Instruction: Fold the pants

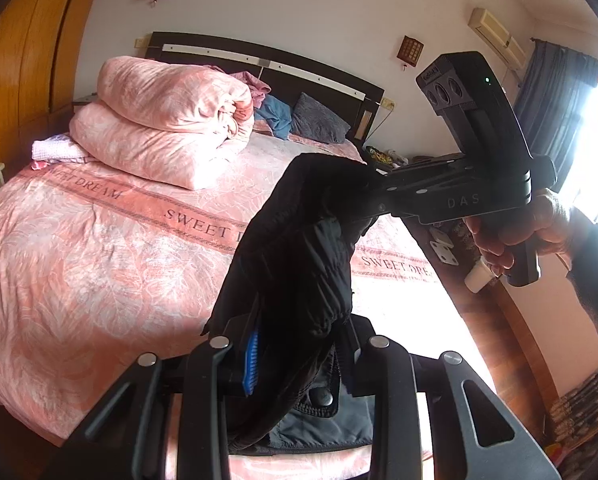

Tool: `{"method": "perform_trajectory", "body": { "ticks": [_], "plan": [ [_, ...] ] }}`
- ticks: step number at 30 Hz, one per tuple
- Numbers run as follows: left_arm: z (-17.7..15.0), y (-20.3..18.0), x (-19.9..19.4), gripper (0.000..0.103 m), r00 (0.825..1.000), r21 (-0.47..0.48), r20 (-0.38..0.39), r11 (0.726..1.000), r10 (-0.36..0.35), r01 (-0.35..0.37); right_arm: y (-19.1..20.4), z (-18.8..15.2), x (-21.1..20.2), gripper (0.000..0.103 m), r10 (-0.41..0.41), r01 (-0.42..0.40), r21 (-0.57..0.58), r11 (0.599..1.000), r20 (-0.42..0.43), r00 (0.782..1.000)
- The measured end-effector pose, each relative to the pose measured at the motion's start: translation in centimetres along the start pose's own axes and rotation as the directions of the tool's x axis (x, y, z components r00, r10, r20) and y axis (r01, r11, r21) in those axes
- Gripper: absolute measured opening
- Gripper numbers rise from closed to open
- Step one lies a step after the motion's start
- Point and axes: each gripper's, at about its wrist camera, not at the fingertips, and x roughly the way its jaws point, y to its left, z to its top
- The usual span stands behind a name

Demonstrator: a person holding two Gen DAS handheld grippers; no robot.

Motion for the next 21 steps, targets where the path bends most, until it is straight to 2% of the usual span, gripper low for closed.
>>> {"method": "perform_trajectory", "body": {
  "ticks": [21],
  "plan": [
    [-2.8, -8.8, 2.9, 0.03, 0.996, 0.185, -0.087, 0.982, -0.031, 0.047, -1.0, -8.4, -3.5, 0.025, -0.135, 0.136, -0.016, 0.991, 0.034, 0.99]
  ]
}}
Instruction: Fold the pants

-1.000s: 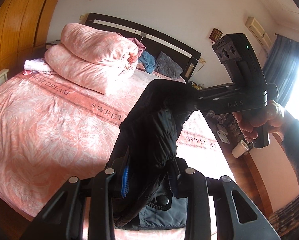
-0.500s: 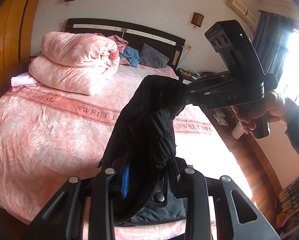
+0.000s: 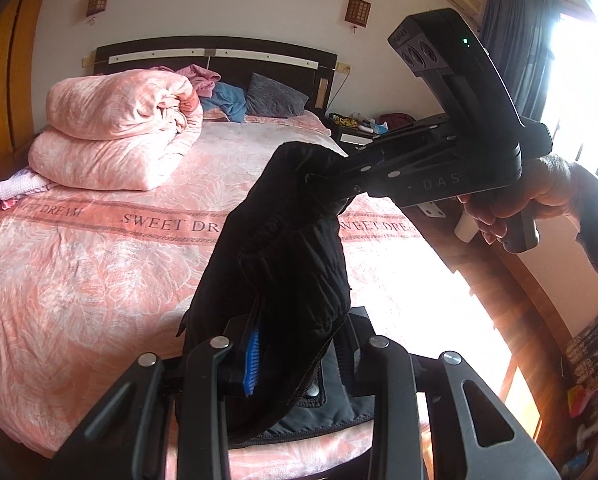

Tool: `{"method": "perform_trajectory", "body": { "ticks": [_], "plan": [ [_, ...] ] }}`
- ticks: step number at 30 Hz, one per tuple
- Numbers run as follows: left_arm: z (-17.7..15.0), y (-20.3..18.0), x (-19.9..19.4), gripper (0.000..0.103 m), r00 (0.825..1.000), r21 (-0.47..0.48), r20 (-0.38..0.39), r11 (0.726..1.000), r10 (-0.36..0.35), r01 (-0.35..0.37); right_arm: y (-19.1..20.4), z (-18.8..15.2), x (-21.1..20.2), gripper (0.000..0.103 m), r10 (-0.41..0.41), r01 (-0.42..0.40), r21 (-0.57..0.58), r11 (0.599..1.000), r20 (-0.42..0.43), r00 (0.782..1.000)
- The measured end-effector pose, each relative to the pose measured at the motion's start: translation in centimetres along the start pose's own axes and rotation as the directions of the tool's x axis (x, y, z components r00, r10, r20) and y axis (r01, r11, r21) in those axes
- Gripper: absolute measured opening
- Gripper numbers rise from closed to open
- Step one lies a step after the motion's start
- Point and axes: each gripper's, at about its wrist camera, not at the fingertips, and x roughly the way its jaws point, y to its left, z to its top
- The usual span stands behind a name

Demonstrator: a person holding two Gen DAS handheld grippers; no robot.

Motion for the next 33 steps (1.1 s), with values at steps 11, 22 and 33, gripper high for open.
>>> {"method": "perform_trajectory", "body": {
  "ticks": [11, 22, 33],
  "plan": [
    [-0.8, -4.0, 3.2, 0.03, 0.997, 0.063, -0.063, 0.997, -0.038, 0.042, -1.7, -5.0, -0.5, 0.022, -0.043, 0.043, 0.014, 0.999, -0.023, 0.999],
    [-2.1, -6.9, 7.1, 0.03, 0.987, 0.088, -0.142, 0.992, -0.076, 0.089, -3.7, -8.9, 0.8, 0.022, -0.06, 0.062, 0.031, 0.998, -0.057, 0.997],
    [-3.6, -9.2, 10.3, 0.03, 0.971, 0.112, -0.217, 0.986, -0.098, 0.124, -5.4, -12.9, 1.8, 0.022, -0.062, 0.068, 0.057, 0.996, -0.091, 0.994]
  ]
}}
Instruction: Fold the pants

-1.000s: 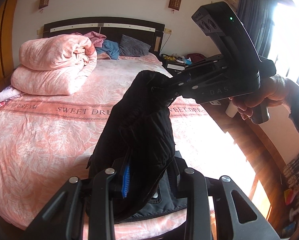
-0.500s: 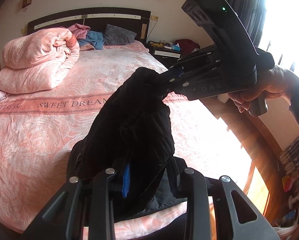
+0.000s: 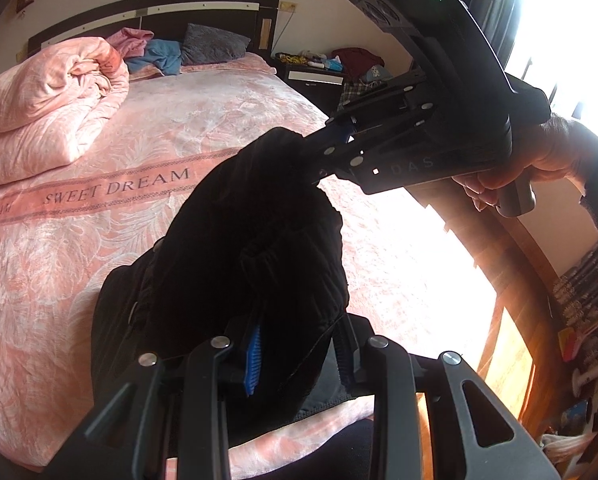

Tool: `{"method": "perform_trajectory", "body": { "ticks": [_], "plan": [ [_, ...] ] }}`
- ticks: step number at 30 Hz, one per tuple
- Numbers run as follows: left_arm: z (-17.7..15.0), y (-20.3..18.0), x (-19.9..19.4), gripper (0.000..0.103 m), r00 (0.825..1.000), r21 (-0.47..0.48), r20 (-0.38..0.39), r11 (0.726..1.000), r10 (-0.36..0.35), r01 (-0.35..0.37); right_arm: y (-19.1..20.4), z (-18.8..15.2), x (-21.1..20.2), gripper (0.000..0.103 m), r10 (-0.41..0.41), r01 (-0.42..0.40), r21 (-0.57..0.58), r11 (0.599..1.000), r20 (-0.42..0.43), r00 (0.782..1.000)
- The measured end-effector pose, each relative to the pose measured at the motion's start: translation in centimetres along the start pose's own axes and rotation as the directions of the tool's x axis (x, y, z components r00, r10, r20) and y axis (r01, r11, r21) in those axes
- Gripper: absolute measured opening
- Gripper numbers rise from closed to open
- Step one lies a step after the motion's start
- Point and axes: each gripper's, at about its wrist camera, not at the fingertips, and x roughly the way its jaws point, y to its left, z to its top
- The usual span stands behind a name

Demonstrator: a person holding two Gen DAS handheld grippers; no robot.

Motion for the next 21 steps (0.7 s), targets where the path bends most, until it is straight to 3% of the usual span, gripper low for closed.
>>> {"method": "perform_trajectory", "body": {
  "ticks": [21],
  "plan": [
    [-1.1, -1.4, 6.5, 0.03, 0.991, 0.055, -0.13, 0.998, -0.006, 0.013, -1.5, -4.5, 4.6, 0.022, -0.024, 0.025, 0.005, 1.0, -0.119, 0.993]
  ]
}}
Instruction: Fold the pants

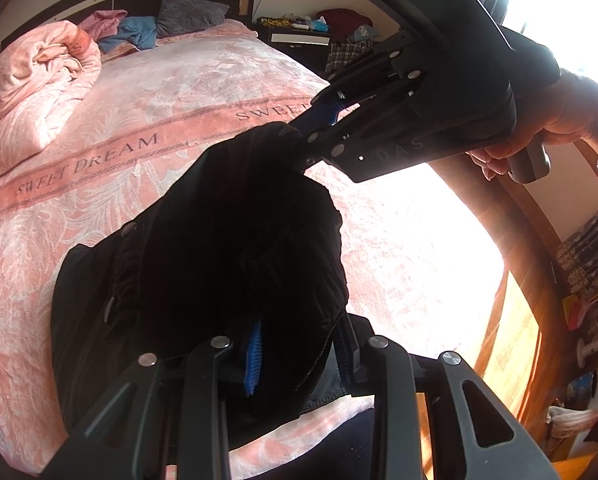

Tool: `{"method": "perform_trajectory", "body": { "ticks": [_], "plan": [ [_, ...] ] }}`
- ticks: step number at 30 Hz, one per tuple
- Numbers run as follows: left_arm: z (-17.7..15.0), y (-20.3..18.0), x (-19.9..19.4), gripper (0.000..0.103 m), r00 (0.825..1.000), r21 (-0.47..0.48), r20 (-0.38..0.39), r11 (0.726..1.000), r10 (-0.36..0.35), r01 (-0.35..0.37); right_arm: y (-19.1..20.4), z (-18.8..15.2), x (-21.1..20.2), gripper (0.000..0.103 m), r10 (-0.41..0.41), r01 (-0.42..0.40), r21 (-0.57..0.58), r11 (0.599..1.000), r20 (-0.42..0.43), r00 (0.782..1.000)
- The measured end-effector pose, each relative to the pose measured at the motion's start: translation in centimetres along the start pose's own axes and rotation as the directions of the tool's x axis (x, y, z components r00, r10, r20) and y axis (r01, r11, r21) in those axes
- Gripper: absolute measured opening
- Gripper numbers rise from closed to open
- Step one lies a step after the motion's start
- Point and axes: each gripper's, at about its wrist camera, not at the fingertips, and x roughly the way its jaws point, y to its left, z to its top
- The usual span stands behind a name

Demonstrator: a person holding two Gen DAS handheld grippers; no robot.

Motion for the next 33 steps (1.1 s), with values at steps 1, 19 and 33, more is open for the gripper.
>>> {"method": "perform_trajectory", "body": {
  "ticks": [1, 19, 33],
  "plan": [
    [0.0, 0.1, 0.3, 0.03, 1.0, 0.0, -0.005, 1.0, 0.0, 0.0, 0.0, -0.1, 0.3, 0.022, -0.005, 0.005, -0.006, 1.0, -0.009, 1.0],
    [-0.8, -0.8, 4.5, 0.03, 0.997, 0.024, -0.076, 1.0, 0.019, -0.018, -0.4, -2.8, 3.6, 0.022, -0.01, 0.009, -0.02, 1.0, -0.072, 0.997],
    [-1.2, -1.4, 7.0, 0.03, 0.994, 0.054, -0.096, 0.998, 0.047, -0.042, -1.5, -4.4, 5.9, 0.022, 0.016, -0.016, 0.009, 1.0, -0.077, 0.997]
  ]
}}
